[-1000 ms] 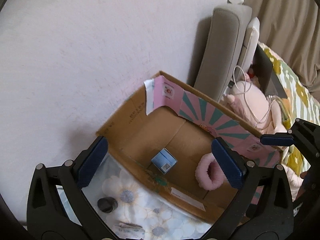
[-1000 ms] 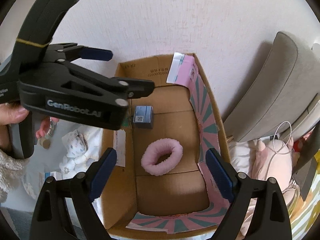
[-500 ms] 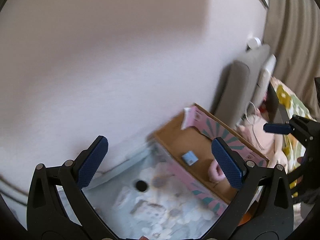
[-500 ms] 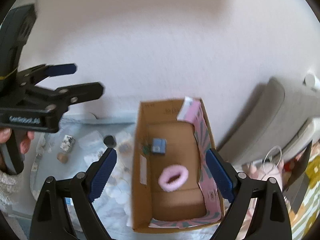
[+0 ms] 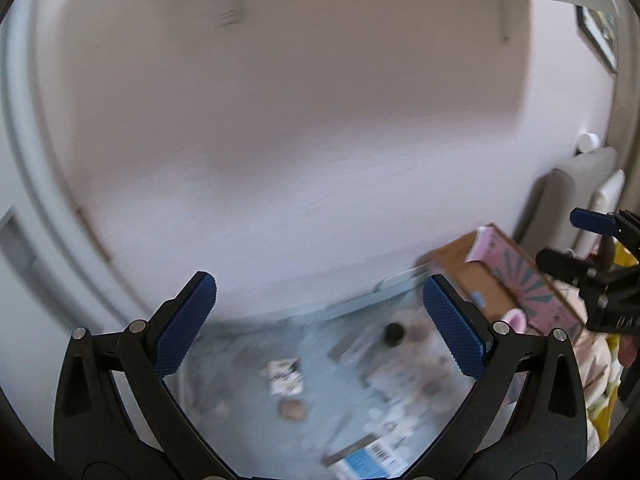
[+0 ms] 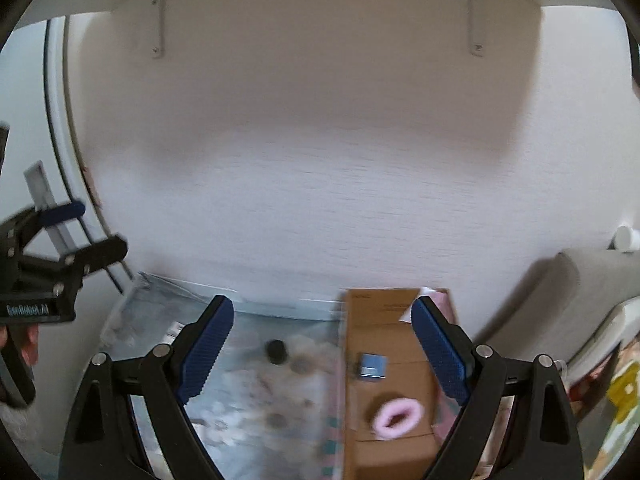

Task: Organize objects
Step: 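Open both tools, releasing the items, and withdraw from the cardboard box, then lower the left tool and grasp the white-and-blue barcode box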

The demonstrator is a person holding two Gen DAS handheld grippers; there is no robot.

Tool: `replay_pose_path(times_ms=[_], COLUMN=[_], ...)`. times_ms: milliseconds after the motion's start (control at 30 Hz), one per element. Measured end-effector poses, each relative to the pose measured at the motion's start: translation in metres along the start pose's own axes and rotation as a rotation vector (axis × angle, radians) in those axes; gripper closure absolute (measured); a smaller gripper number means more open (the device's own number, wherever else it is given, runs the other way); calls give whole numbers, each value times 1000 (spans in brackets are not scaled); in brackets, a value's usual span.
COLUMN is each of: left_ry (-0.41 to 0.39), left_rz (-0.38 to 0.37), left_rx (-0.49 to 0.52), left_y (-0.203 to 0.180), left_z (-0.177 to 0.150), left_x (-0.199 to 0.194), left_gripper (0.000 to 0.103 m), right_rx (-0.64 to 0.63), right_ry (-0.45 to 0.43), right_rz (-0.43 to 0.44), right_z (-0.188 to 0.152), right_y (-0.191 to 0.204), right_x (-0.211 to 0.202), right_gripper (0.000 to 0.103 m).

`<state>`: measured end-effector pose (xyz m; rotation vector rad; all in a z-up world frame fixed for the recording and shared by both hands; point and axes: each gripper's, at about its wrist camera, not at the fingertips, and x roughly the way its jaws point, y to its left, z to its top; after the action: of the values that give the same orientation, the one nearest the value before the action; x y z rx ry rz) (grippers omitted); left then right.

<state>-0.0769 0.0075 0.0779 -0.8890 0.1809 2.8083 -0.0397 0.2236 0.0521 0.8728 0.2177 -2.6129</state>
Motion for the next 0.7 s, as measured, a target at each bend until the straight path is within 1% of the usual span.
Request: replay_pose_path(times_ms=[67,167,300,433,533,700], left_ry=[3,-10,27,17,15,95], left_rz=[33,48,61,43,8,-43], left_rx=[-33,-51,-61,-68,-52,30], left_y=[13,20,22,22,20,12], left_z=[-15,-38,-62,-71,-74,-91], left_x=[-7,-15,-14,-17,-18,-3], left_gripper=[0,0,0,0,0,0], right_rx=[13,15,-25,-45,-52,-47], right_ry=[3,12,30,18,9,28], right_rz=[31,65,72,84,91,106], right_z=[-2,-9,-16,-16,-14,-15], right_y=[9,21,37,44,43,40], right_x=[4,10,18,14,14,21], right_gripper=[14,14,14,14,14,14])
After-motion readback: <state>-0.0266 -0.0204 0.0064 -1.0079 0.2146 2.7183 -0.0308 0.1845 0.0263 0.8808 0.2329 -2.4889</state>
